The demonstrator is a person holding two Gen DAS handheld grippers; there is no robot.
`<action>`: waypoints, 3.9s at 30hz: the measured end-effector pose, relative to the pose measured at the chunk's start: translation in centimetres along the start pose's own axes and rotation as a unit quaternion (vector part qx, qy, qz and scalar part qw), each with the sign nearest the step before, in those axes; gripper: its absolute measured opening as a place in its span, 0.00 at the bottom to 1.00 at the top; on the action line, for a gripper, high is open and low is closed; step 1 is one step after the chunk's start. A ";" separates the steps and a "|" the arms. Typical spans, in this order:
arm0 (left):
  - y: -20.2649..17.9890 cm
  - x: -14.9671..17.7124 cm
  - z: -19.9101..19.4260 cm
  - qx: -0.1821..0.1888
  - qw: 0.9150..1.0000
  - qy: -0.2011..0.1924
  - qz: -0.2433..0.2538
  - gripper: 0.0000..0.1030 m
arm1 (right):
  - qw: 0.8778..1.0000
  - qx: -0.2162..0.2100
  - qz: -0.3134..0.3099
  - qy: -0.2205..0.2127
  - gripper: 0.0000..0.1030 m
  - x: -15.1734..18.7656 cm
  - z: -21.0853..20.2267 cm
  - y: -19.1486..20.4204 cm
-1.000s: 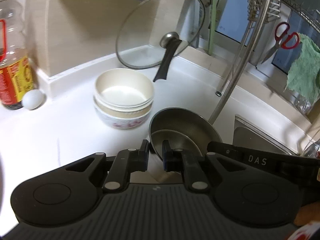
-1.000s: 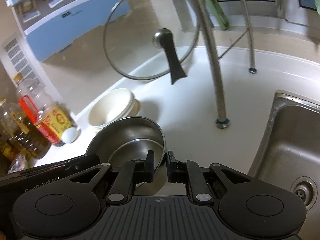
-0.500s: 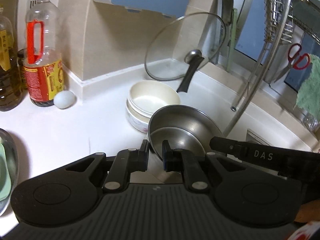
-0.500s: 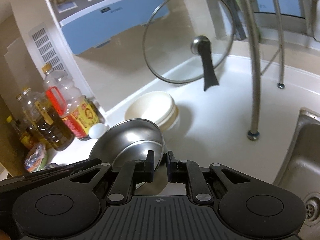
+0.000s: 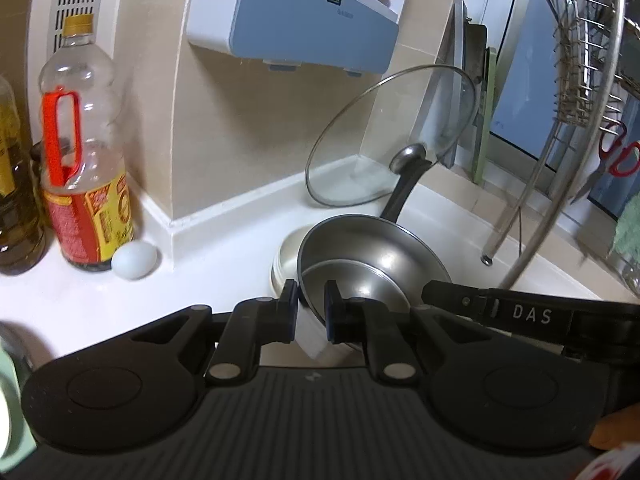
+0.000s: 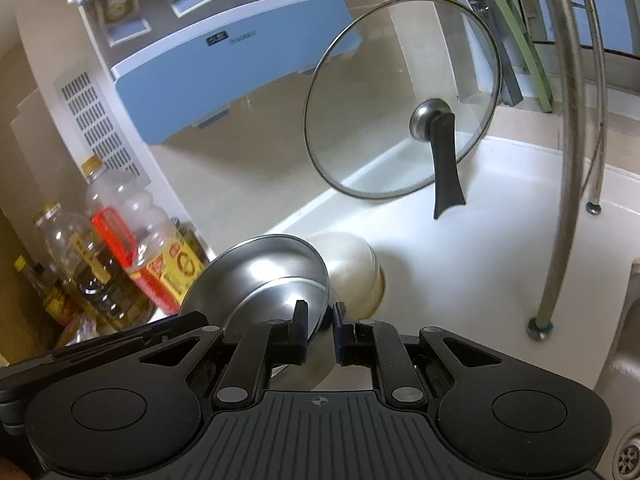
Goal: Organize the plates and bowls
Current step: 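Lift the steel pot with both grippers and carry it toward the bowls, then lower the steel pot into the cream bowl with both grippers, then open both grippers to release the steel pot, then withdraw both grippers from the nested pot and bowls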
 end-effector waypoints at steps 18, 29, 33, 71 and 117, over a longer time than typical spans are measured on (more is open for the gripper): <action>2.5 -2.7 6.7 0.008 1.000 0.025 0.005 0.12 | 1.000 0.015 0.017 -0.009 0.12 -4.1 6.2 -0.9; 3.7 -1.8 8.2 0.009 0.999 0.048 0.002 0.12 | 0.999 0.023 0.026 0.005 0.12 -3.5 8.0 -1.1; 3.9 -1.6 8.6 0.009 0.999 0.054 0.001 0.12 | 0.999 0.025 0.029 0.012 0.12 -3.1 8.4 -1.2; 2.2 2.7 0.7 -0.009 0.997 0.073 -0.005 0.24 | 0.998 0.012 0.051 0.020 0.57 2.1 1.3 -4.0; -6.1 15.8 -12.8 -0.066 0.992 0.109 -0.020 0.28 | 0.994 0.007 -0.034 0.104 0.67 16.5 -11.7 -6.3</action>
Point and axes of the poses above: each gripper's, at about its wrist camera, not at the fingertips, and z roughly the way its jaws point, y to its left, x to its underside, the point moved 7 cm from there along z, roughly the way its jaws point, and after that the axes turned 13 degrees about x, right-handed, at the moved point
